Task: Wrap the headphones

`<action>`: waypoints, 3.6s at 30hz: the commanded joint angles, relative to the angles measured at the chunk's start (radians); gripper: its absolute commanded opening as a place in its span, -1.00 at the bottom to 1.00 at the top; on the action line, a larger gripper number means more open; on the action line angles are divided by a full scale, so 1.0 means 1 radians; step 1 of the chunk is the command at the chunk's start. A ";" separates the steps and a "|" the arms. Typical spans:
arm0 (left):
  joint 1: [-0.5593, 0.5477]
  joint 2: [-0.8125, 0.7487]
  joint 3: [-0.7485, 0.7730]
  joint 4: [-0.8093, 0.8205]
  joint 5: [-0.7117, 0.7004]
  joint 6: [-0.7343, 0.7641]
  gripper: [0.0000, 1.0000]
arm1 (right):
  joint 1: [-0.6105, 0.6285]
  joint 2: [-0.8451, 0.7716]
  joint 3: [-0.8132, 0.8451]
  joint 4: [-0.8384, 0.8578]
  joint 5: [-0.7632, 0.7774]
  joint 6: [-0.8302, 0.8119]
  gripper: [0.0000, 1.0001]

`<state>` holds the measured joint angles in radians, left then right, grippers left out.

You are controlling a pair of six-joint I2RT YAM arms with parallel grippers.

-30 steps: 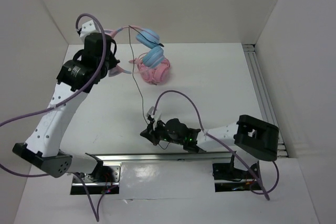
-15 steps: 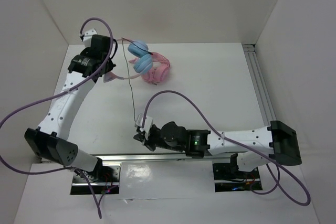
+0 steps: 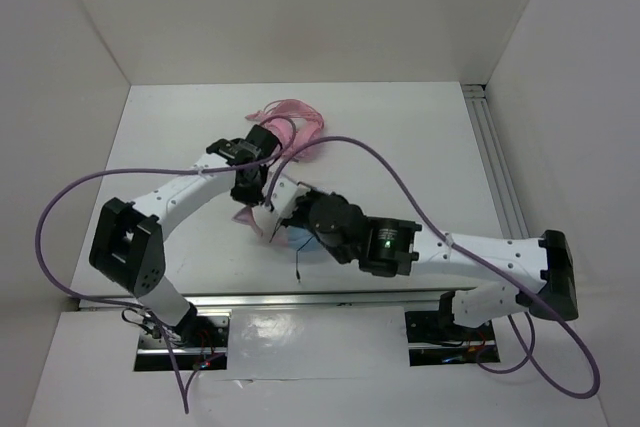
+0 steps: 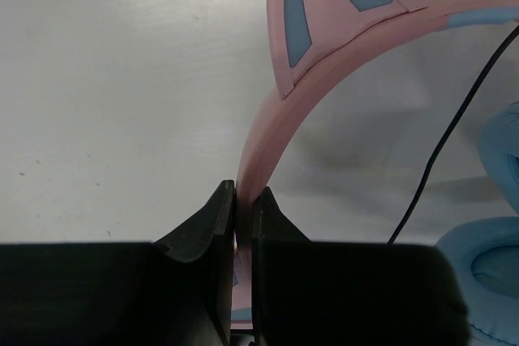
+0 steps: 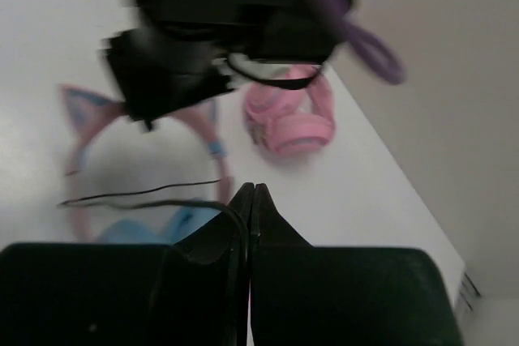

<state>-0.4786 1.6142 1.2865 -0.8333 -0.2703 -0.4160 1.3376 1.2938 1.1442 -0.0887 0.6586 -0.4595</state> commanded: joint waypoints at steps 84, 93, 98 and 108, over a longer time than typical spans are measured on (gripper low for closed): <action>-0.281 -0.427 0.544 -0.065 -0.397 -0.369 -1.00 | -0.614 0.498 -0.514 1.253 -1.094 0.917 -1.00; -0.086 -0.343 0.524 -0.004 -0.393 -0.328 -1.00 | -0.379 0.288 -0.474 0.782 -0.965 0.633 -1.00; 0.063 -0.306 0.412 0.038 -0.343 -0.314 -1.00 | -0.178 0.128 -0.446 0.488 -0.815 0.493 -1.00; 0.023 -0.200 0.248 0.026 -0.169 -0.124 -1.00 | 0.055 -0.002 -0.091 -0.101 -0.590 0.276 -1.00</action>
<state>-0.4343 1.4132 1.5322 -0.9165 -0.5869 -0.6285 1.3624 1.3304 0.9436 0.0654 -0.0364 -0.0761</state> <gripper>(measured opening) 0.185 0.058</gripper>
